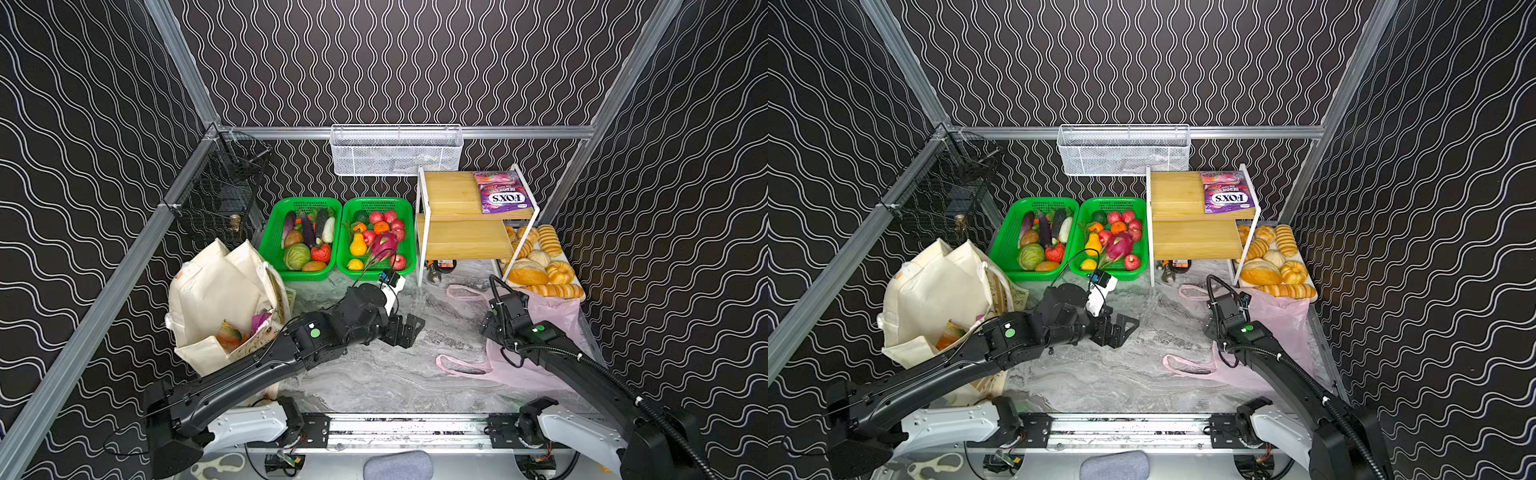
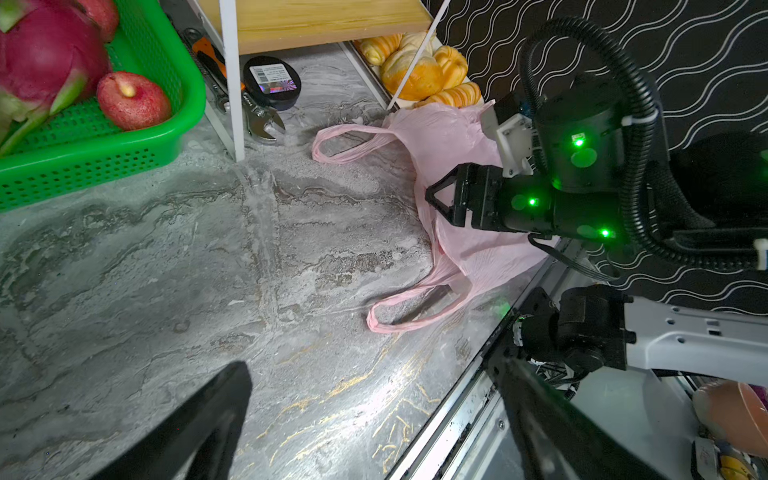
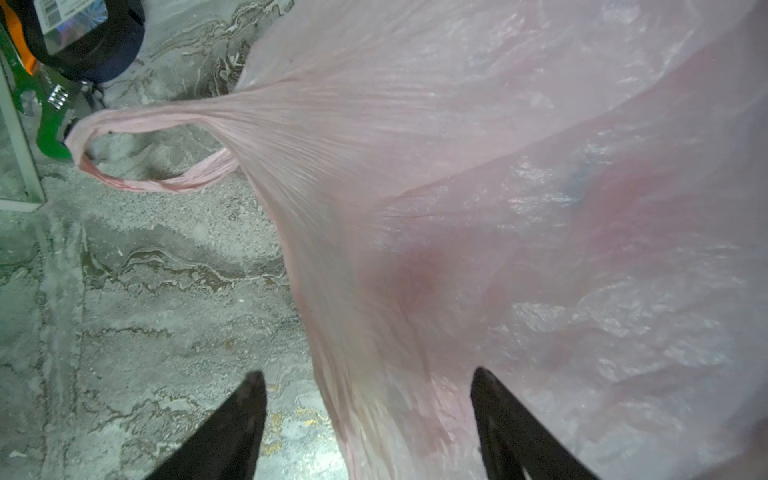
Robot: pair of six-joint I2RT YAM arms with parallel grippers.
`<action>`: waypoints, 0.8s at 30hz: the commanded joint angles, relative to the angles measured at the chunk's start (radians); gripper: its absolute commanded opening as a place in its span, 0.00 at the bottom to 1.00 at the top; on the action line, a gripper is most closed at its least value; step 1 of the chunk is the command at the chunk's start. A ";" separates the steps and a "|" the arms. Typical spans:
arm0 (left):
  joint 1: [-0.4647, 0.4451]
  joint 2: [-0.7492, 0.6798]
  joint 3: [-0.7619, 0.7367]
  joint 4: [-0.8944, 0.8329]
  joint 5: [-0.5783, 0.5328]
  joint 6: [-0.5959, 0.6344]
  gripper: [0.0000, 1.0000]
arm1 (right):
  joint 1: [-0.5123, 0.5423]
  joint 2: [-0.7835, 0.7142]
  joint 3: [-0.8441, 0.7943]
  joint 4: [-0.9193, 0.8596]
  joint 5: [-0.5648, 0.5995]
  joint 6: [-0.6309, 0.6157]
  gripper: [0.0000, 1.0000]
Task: Place the mixed food into the grocery bags and tie them
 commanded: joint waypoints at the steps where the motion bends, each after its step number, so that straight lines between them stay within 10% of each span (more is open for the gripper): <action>1: 0.000 0.011 0.015 -0.012 0.000 0.003 0.97 | 0.000 0.021 0.016 0.012 0.034 -0.017 0.79; 24: 0.001 0.091 0.072 0.023 -0.104 0.042 0.99 | 0.001 0.246 0.088 -0.028 0.007 -0.116 0.66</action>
